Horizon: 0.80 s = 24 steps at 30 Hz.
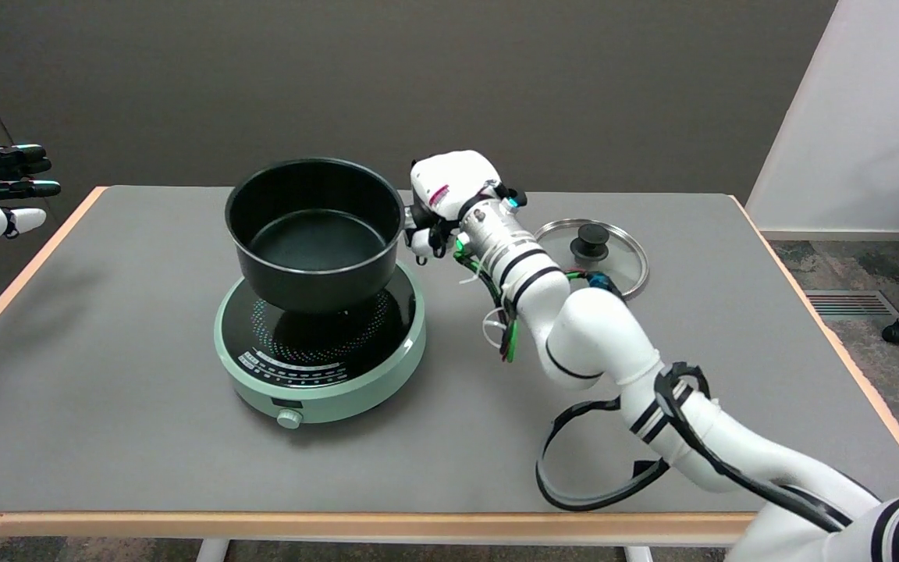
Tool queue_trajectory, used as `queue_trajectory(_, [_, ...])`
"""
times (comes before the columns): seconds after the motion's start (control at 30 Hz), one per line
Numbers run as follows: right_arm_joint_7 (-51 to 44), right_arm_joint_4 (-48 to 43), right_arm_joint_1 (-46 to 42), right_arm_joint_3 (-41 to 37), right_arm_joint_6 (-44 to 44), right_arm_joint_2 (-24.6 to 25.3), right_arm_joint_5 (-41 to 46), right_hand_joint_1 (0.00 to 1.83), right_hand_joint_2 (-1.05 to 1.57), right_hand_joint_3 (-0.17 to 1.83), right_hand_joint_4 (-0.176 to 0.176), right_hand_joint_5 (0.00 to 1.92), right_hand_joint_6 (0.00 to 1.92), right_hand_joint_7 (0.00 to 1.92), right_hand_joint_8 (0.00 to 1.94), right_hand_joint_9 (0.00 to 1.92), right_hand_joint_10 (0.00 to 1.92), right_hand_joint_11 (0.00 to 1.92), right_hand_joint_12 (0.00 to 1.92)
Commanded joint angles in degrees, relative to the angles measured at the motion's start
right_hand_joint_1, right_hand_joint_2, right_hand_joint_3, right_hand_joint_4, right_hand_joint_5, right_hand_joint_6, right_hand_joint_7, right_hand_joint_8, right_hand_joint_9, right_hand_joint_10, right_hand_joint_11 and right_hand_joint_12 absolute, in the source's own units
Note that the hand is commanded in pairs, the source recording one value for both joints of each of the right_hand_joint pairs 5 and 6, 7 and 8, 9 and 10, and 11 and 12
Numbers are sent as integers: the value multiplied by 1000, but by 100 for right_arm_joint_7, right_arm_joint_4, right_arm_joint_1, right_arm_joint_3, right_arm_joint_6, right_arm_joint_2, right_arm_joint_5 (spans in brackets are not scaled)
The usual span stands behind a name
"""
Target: Place the pot onto the induction cooker.
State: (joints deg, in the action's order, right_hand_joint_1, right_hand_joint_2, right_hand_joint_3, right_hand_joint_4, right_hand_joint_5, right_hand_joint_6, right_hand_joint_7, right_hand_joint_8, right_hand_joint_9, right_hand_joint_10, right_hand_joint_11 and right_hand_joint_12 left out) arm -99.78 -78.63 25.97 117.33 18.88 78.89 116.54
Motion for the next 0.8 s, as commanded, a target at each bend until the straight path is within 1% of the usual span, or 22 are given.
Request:
queue_trajectory(0.03, [-726, -380, -254, 544, 1548, 410, -148, 1134, 967, 943, -45, 1920, 1920, 1920, 1920, 1920, 1920, 1920, 1920])
queue_trajectory(0.33, [-998, -700, -377, 712, 1670, 674, -164, 1139, 953, 950, -48, 1910, 1910, 1910, 1910, 1910, 1910, 1910, 1910])
queue_trajectory(0.47, [-1090, -785, -449, 765, 1716, 717, -76, 1140, 952, 952, -50, 1906, 1906, 1906, 1906, 1906, 1906, 1906, 1906])
queue_trajectory(0.8, [-1090, -614, -515, 795, 1737, 908, -2, 1140, 955, 952, -52, 1901, 1901, 1901, 1901, 1901, 1901, 1901, 1901])
